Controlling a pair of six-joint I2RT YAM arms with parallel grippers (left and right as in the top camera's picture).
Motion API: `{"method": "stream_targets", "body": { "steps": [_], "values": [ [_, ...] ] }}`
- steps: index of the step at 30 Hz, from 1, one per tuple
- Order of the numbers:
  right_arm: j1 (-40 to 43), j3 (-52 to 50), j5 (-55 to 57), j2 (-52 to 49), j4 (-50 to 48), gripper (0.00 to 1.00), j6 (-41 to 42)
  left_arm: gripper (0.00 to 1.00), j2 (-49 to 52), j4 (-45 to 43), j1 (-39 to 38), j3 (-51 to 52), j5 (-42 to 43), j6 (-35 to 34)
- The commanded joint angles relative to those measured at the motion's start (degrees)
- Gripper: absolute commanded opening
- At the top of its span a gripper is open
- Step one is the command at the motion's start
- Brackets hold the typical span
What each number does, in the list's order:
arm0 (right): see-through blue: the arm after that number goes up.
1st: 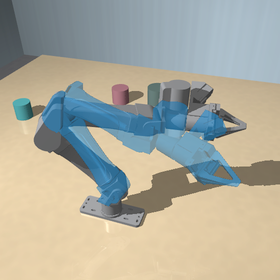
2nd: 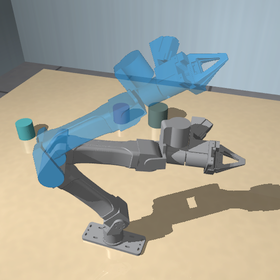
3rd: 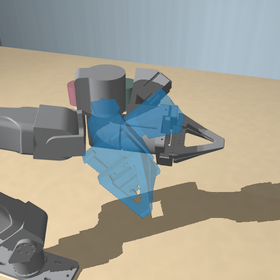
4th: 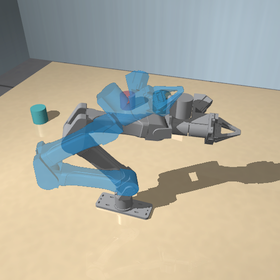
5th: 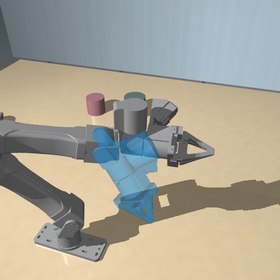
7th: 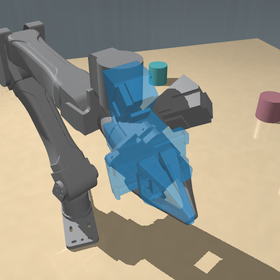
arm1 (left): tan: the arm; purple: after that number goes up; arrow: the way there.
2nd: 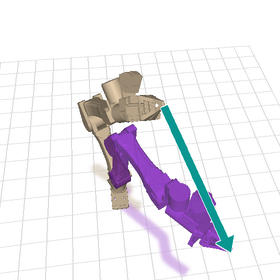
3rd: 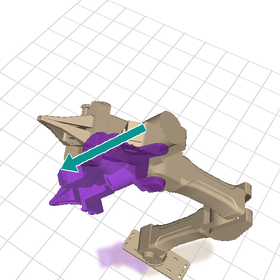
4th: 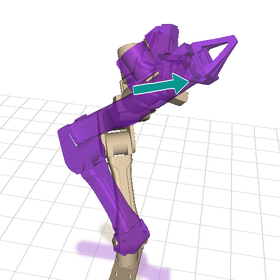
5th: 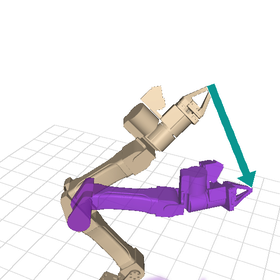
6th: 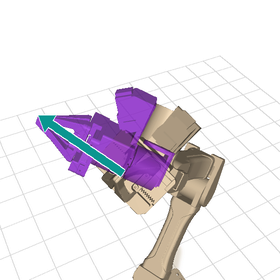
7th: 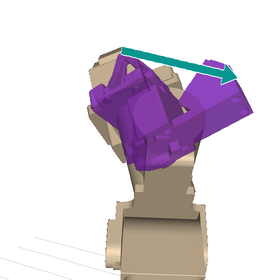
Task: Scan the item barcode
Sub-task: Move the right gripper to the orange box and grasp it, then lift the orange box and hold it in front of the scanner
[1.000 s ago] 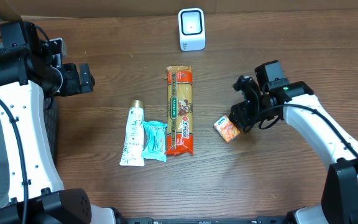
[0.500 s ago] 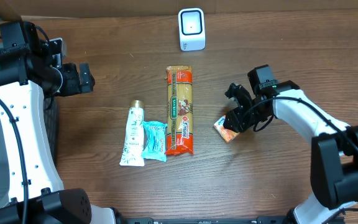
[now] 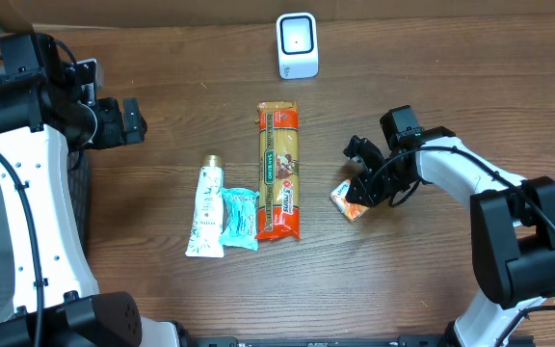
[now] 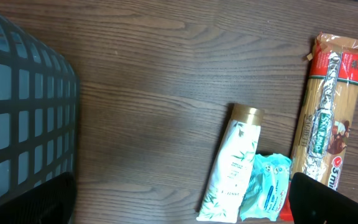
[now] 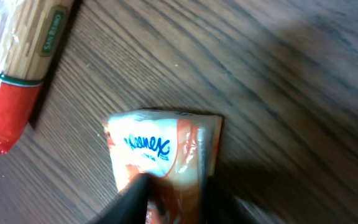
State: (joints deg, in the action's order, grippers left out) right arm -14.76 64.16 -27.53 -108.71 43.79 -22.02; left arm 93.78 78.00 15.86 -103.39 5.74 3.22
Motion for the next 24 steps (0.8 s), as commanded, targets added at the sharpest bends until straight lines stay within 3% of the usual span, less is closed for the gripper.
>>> {"method": "stream_targets", "body": {
  "steps": [1,5,15,24],
  "values": [
    [-0.2,-0.4,-3.7,-1.0,0.0,0.12,1.5,1.0,-0.2,-0.3,-0.1,-0.7,0.0,0.9],
    [0.3,0.9,-9.4,-1.0,1.6,0.04,4.0,1.0,-0.2,-0.3,-0.1,-0.7,0.0,0.9],
    [7.0,11.4,-38.3,1.1,13.9,0.04,3.7,1.0,-0.2,-0.3,-0.1,-0.7,0.0,0.9],
    [8.8,17.1,-59.2,3.4,18.6,0.04,3.7,1.0,-0.2,-0.3,-0.1,-0.7,0.1,0.9]
  ]
}}
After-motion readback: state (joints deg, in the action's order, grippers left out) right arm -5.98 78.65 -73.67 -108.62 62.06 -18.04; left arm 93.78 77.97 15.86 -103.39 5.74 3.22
